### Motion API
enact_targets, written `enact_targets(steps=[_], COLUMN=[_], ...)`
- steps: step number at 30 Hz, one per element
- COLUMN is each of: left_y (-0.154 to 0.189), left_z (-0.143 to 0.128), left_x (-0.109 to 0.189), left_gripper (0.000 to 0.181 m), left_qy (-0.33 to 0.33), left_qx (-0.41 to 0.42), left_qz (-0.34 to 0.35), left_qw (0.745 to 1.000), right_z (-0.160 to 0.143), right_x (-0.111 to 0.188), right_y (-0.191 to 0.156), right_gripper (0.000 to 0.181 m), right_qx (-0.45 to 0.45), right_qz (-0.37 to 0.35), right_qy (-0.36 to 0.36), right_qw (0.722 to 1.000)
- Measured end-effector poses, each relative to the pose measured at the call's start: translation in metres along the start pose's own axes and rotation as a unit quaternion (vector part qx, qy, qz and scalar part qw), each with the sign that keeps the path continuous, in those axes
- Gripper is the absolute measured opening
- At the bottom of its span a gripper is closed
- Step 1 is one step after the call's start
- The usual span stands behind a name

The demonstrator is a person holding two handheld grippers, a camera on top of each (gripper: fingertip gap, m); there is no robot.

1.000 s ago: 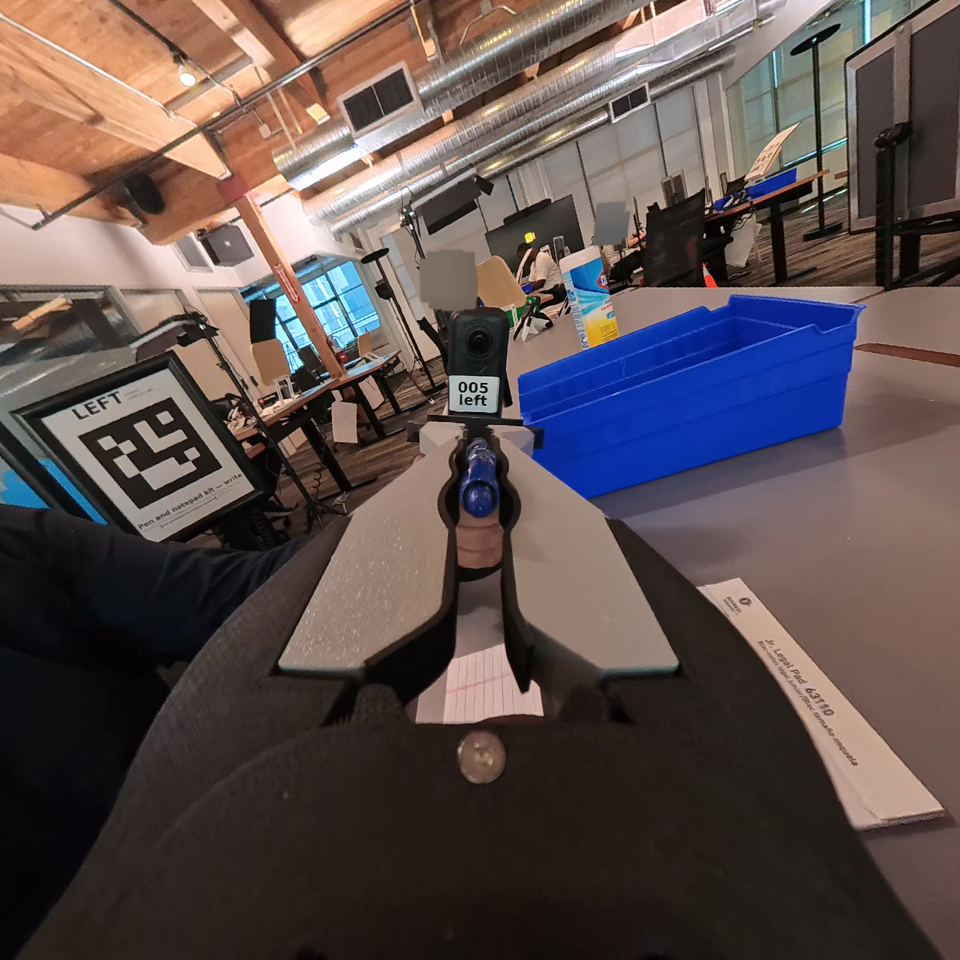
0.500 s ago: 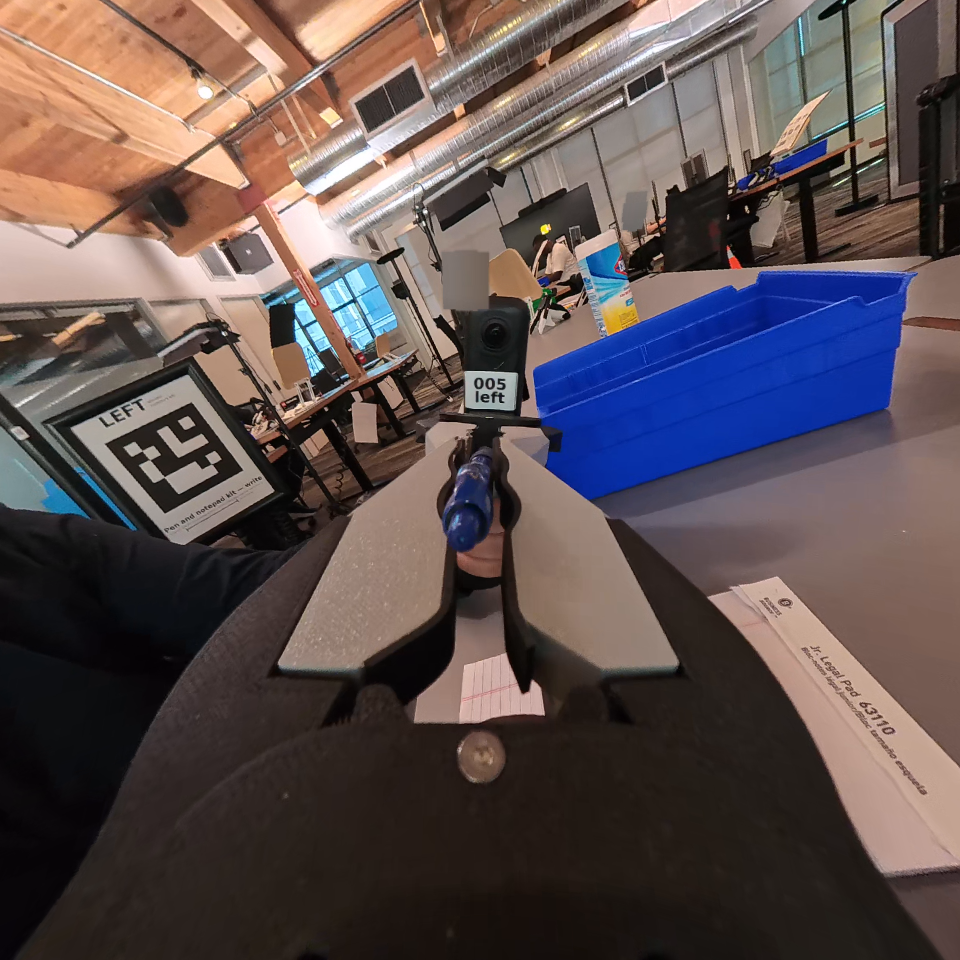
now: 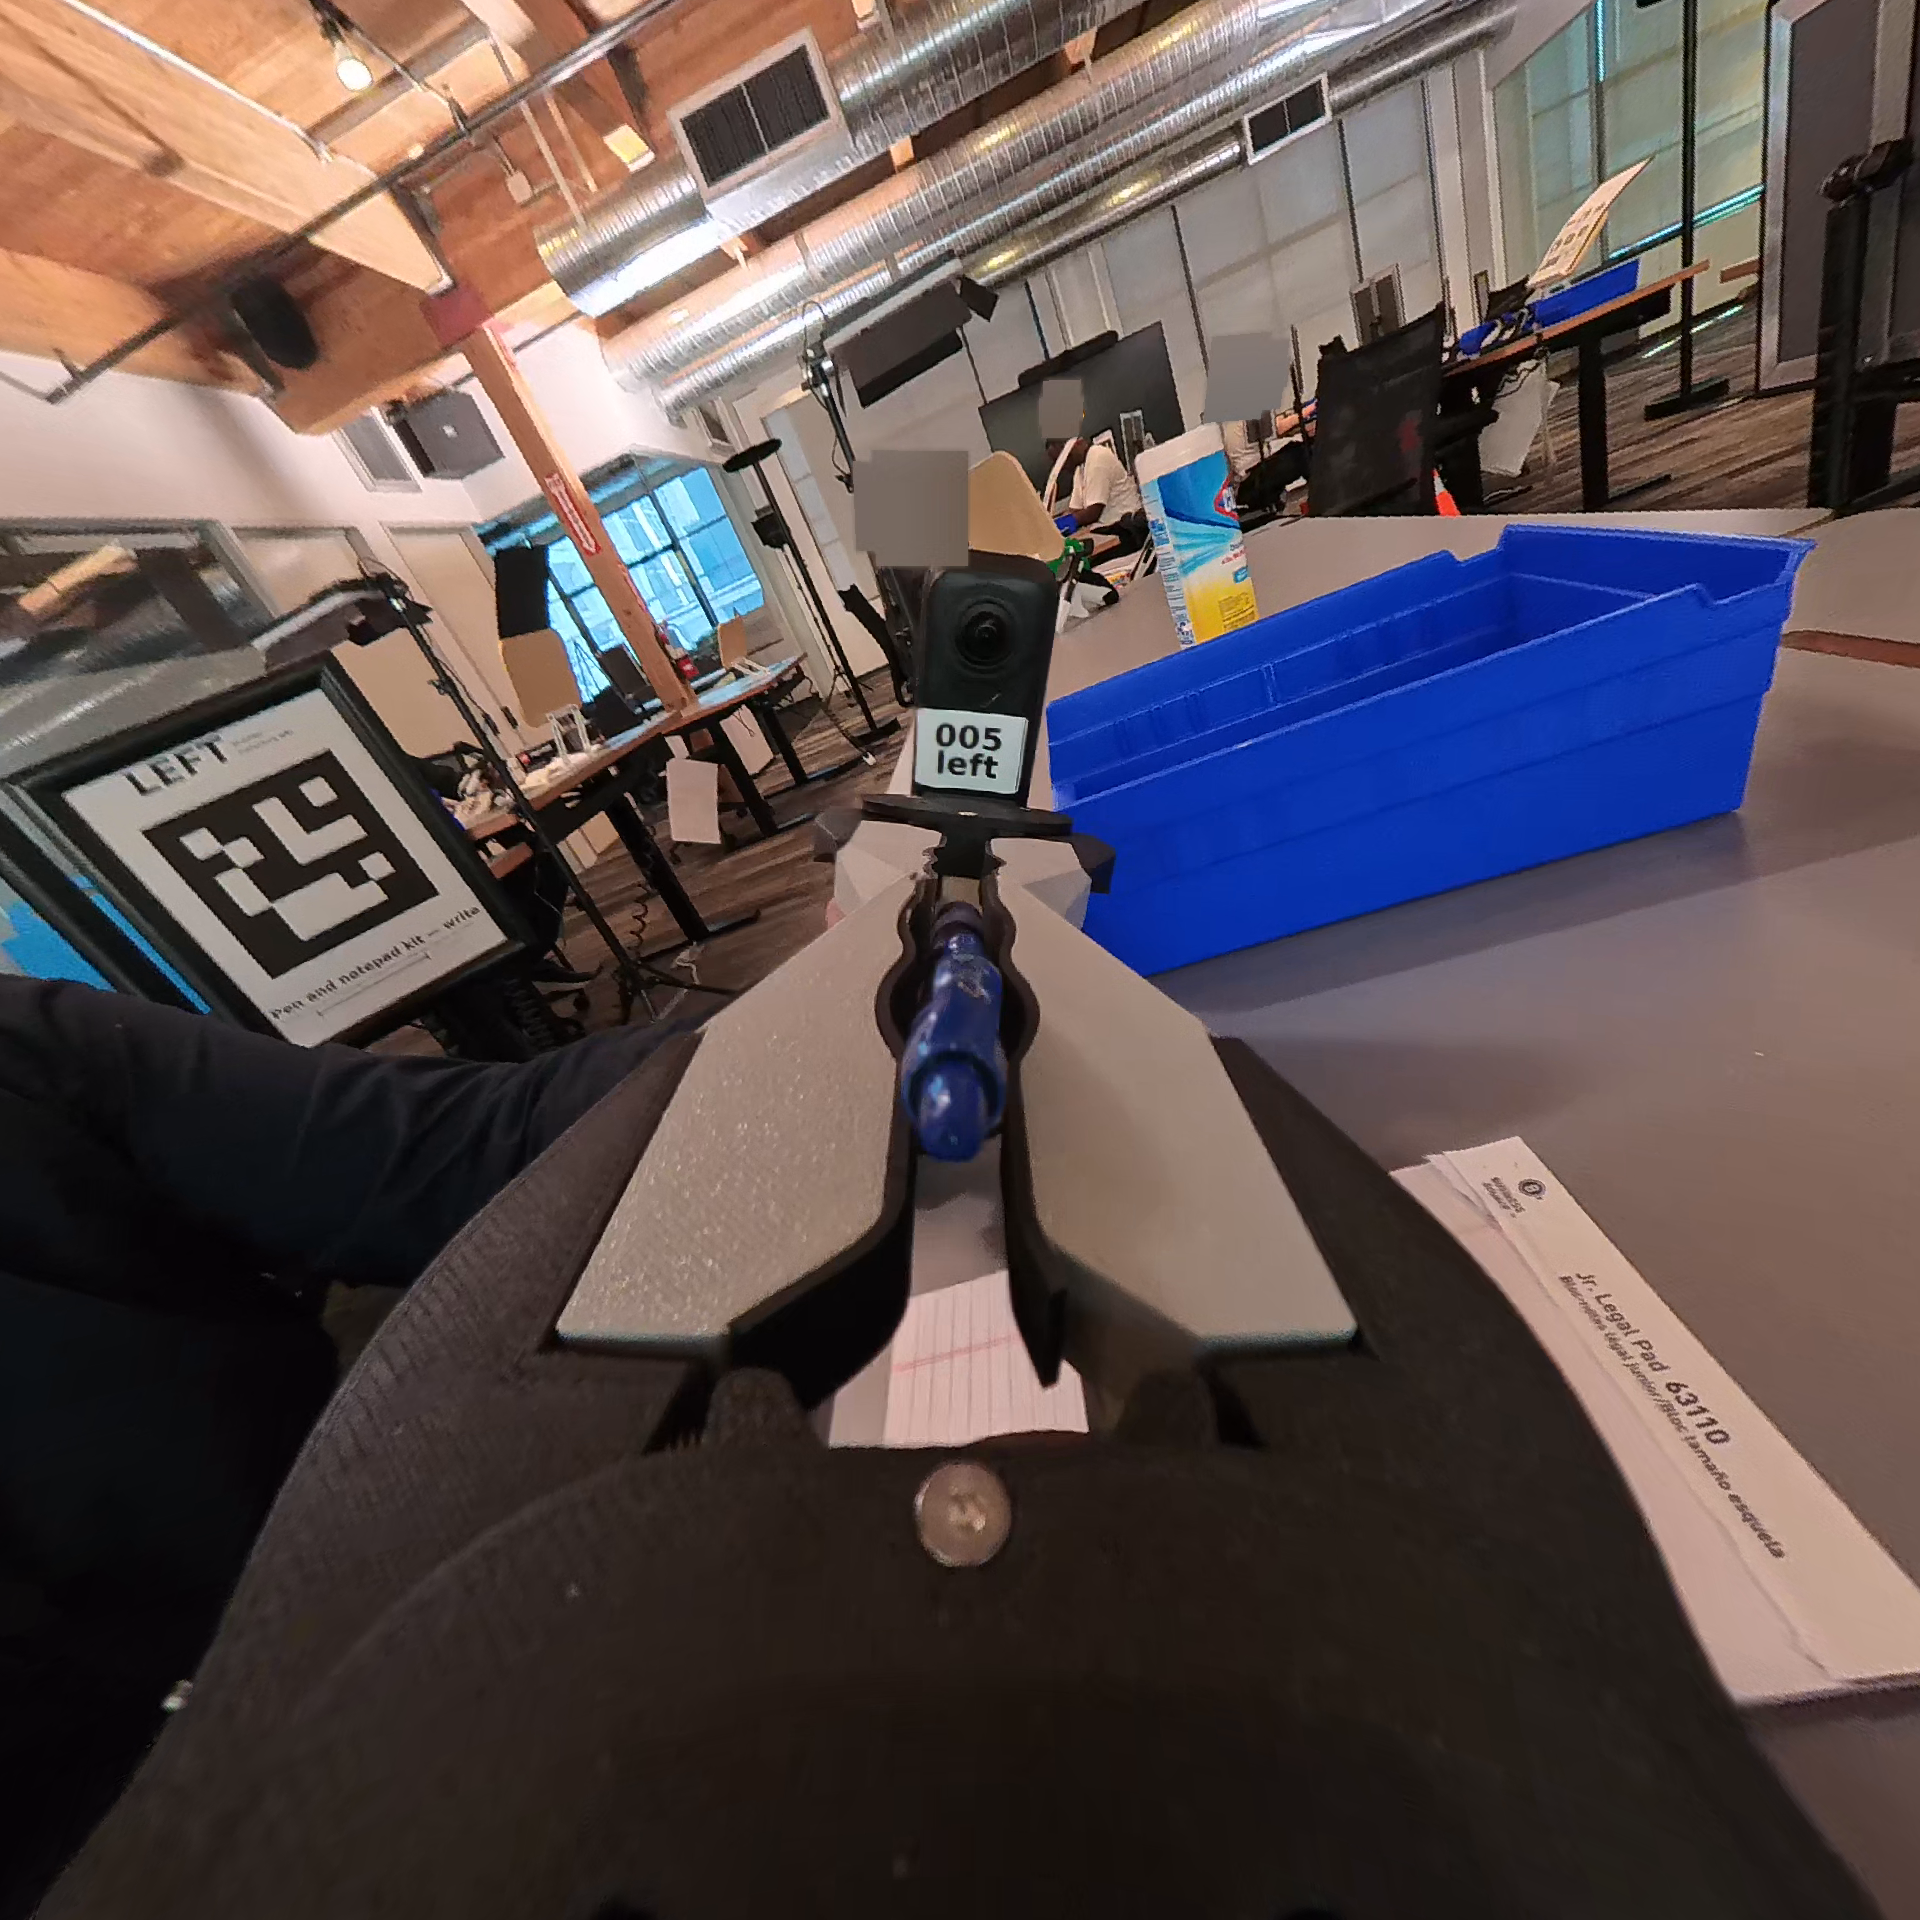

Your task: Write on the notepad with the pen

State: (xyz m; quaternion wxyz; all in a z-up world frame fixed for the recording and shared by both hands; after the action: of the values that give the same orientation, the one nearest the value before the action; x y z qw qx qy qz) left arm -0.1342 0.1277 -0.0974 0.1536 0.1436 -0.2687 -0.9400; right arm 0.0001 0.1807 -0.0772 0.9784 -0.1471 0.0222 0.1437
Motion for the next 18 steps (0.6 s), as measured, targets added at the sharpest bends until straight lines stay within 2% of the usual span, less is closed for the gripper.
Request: enact_targets(steps=[5, 10, 13, 18], left_y=[-0.008, -0.008, -0.003, 0.011], left_z=[0.005, 0.019, 0.022, 0.012], left_x=[0.006, 0.022, 0.024, 0.007], left_gripper=[0.017, 0.013, 0.008, 0.000], left_qy=[0.024, 0.091, 0.090, 0.036], left_qx=[0.009, 0.001, -0.037, -0.101], left_qz=[0.041, 0.059, 0.072, 0.058], left_qw=[0.999, 0.994, 0.993, 0.993], right_z=[0.002, 0.005, 0.002, -0.014], right_x=[0.003, 0.011, 0.014, 0.005], right_y=[0.001, 0.008, 0.016, 0.026], right_gripper=[0.006, 0.006, 0.006, 0.005], right_qx=[0.056, 0.115, 0.171, 0.255], right_qz=[-0.061, -0.149, -0.240, -0.344], right_qy=[-0.016, -0.026, -0.064, -0.165], right_qw=[0.996, 0.982, 0.954, 0.888])
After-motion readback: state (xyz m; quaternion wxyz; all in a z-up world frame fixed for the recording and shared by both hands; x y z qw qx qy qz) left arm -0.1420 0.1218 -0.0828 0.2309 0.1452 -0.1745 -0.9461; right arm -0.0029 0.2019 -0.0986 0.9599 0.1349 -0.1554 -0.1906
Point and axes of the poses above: each gripper's, where its closed fingertips meet, x back along the fingers, z out of its top, y = z × x across the jaws, the point moved 8 cm from there along x, back along the fingers, and after that the axes turned 5 degrees about x, right-handed, at the moved point
